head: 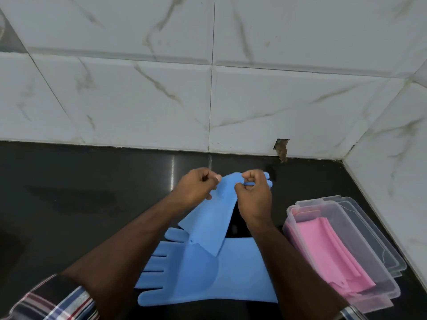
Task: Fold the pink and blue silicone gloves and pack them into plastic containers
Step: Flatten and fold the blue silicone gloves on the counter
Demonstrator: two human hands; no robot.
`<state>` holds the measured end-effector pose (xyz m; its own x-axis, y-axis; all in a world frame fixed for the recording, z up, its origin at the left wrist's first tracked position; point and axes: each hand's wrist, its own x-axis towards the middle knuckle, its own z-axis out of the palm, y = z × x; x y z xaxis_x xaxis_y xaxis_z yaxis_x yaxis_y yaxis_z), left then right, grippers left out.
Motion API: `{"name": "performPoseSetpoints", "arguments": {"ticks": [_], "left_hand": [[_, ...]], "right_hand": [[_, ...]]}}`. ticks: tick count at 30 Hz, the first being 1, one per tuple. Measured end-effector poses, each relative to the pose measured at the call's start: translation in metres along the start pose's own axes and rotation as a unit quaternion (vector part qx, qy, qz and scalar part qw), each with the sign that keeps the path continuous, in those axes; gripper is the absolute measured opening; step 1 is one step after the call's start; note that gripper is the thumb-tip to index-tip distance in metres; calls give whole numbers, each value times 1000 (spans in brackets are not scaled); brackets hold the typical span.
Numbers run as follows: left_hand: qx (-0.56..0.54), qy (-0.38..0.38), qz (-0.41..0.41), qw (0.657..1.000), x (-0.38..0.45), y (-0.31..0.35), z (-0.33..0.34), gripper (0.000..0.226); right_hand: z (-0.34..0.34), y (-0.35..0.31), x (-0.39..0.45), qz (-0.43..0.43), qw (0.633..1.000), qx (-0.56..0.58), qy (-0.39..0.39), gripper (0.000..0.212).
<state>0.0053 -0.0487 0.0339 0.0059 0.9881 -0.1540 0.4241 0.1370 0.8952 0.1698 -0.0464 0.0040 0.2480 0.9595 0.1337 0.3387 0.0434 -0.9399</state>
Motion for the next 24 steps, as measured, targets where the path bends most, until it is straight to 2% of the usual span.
{"name": "performPoseSetpoints", "arguments": {"ticks": [2,5,7,8,11,15,19,22,24], "left_hand": [[-36,20,15,999,2,15,3,24],[-126,51,2,991,3,42,5,45],[-167,1,-4,986,1,56,2,55],[-176,-35,3,984,-2,61,0,56],[-199,-97,12,975,-11,67,-8,54],[-186,-119,-42,974,-26,69,-18,38],[-114,-4,-68,991,-35,75,-22,25],[-145,58,-72,985,-41,79,-24,12],[-179,74,-71,978,-45,80,-25,22]], "right_hand": [[-3,-12,-2,-74,997,-15,-29,34],[-12,-33,-6,-228,968,-69,-76,25],[-15,-46,-8,-312,940,-96,-100,22],[-17,-51,-9,-328,932,-109,-109,21],[-23,-59,-13,-335,926,-118,-127,22],[-33,-67,-25,-309,931,-111,-156,25],[-40,-74,-35,-297,935,-100,-165,27],[-45,-73,-43,-238,950,-109,-167,41],[-49,-67,-50,-183,960,-124,-171,42]]}}
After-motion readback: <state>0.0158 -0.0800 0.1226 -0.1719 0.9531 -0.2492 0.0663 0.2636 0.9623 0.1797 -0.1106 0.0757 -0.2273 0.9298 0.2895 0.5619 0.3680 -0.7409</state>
